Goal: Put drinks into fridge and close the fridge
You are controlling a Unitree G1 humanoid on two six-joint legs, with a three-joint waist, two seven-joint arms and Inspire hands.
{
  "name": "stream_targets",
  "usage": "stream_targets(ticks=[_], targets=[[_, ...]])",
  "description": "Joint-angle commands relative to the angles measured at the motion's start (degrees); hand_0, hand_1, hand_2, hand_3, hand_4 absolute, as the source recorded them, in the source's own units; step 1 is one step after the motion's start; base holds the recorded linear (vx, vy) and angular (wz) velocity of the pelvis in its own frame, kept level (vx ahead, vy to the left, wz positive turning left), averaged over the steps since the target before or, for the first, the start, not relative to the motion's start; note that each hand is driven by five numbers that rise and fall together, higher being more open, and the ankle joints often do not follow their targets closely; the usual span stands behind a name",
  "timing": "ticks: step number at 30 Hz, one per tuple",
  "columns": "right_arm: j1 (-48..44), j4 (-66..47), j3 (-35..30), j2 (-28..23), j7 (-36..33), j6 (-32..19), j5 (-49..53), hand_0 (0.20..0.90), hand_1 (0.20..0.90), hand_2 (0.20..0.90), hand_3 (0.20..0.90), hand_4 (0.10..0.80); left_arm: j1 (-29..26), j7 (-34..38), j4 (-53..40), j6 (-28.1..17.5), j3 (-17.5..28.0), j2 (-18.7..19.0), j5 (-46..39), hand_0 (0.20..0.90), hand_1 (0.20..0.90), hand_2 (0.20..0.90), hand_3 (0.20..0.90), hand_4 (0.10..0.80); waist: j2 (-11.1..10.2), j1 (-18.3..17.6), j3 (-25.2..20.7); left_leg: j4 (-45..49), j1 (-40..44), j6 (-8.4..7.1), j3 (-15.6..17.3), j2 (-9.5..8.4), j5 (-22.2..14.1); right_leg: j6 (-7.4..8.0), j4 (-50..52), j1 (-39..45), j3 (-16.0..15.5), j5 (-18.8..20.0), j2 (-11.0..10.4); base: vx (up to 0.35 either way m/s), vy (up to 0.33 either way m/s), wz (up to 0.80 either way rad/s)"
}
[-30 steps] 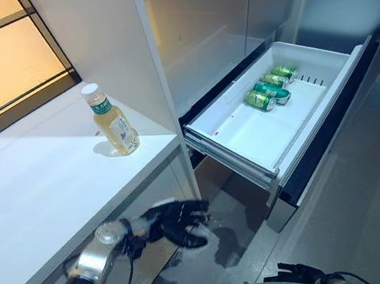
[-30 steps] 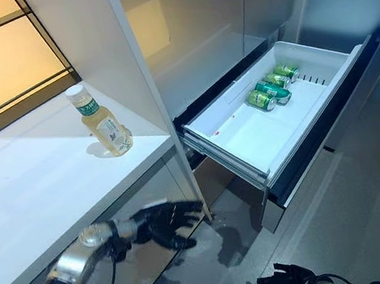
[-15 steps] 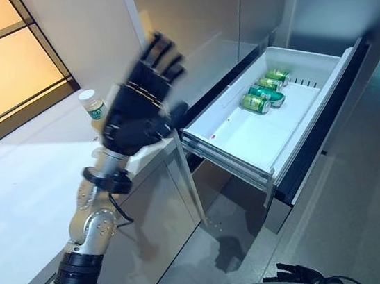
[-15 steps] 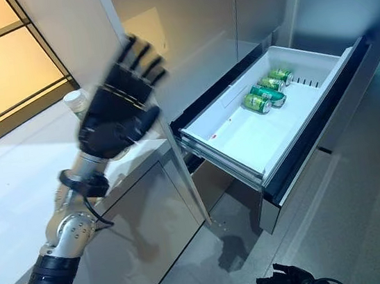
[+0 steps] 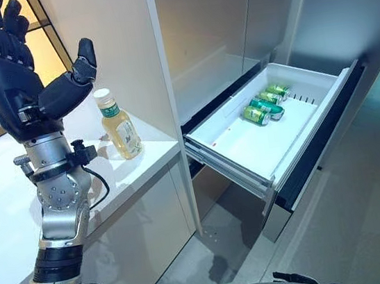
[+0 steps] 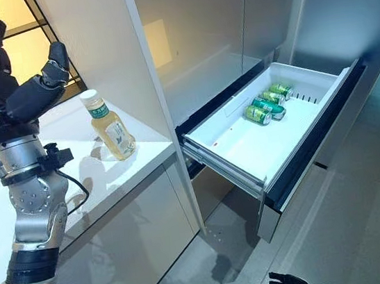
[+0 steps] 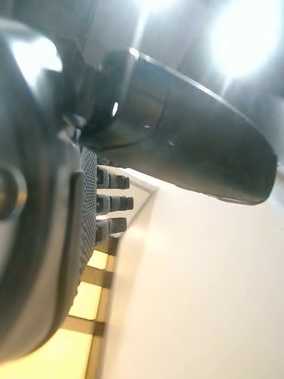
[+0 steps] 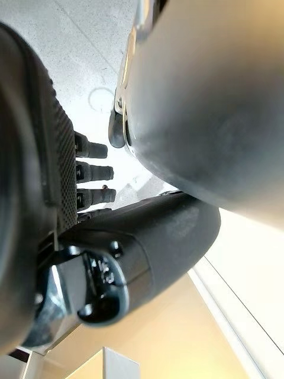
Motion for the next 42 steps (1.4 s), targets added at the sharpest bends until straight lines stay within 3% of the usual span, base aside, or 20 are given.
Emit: stream_targets(ticks=[1, 10, 18, 42], targets=[[-0.90, 1.38, 3.30, 0.66, 1.24, 0.14, -1.66, 0.900, 0.900, 0.900, 0.900, 0.800, -8.67, 1.27, 1.98, 0.58, 1.30, 3.73, 1.76, 0.900, 0.900, 0.900, 0.900, 0.800, -0.15, -0.21, -0.14, 2.33, 0.09, 4.10, 0.00, -4.37, -8.24, 1.69, 7.58, -3.02, 0.89, -7.15, 1.47, 0.000, 0.000, 0.00], [-1.83, 0.89, 2.99, 0.24, 1.42, 1.79, -2.09, 0.900, 0.900, 0.900, 0.900, 0.800, -7.49, -3.04, 6.23, 3.97, -1.56, 2.15, -2.44, 0.900, 0.900, 0.900, 0.900, 0.800, -0.15, -0.27, 0.50, 2.90, 0.22, 4.07, 0.23, -4.40, -8.45, 1.80, 8.09, -2.92, 1.07, -7.25, 1.47, 0.000, 0.000, 0.00], [-1.93, 1.09, 2.18, -0.33, 1.88, 2.12, -2.77, 0.900, 0.900, 0.900, 0.900, 0.800, -6.97, -6.16, 7.13, 2.23, -2.82, 1.36, -3.88, 0.900, 0.900, 0.900, 0.900, 0.800, -0.16, -0.52, 0.73, 2.94, 0.36, 4.07, 0.66, -4.37, -8.55, 2.00, 8.00, -2.86, 1.41, -7.16, 1.57, 0.000, 0.000, 0.00], [-0.96, -1.08, 1.80, -0.89, 2.26, 3.37, -3.57, 0.900, 0.900, 0.900, 0.900, 0.800, -6.30, -2.31, 14.67, 7.16, -4.38, 1.61, 1.04, 0.900, 0.900, 0.900, 0.900, 0.800, -0.21, -1.98, 1.54, 3.27, 0.80, 4.36, 2.14, -4.46, -8.90, 2.50, 8.47, -3.05, 2.41, -7.08, 1.64, 0.004, 0.001, 0.00]])
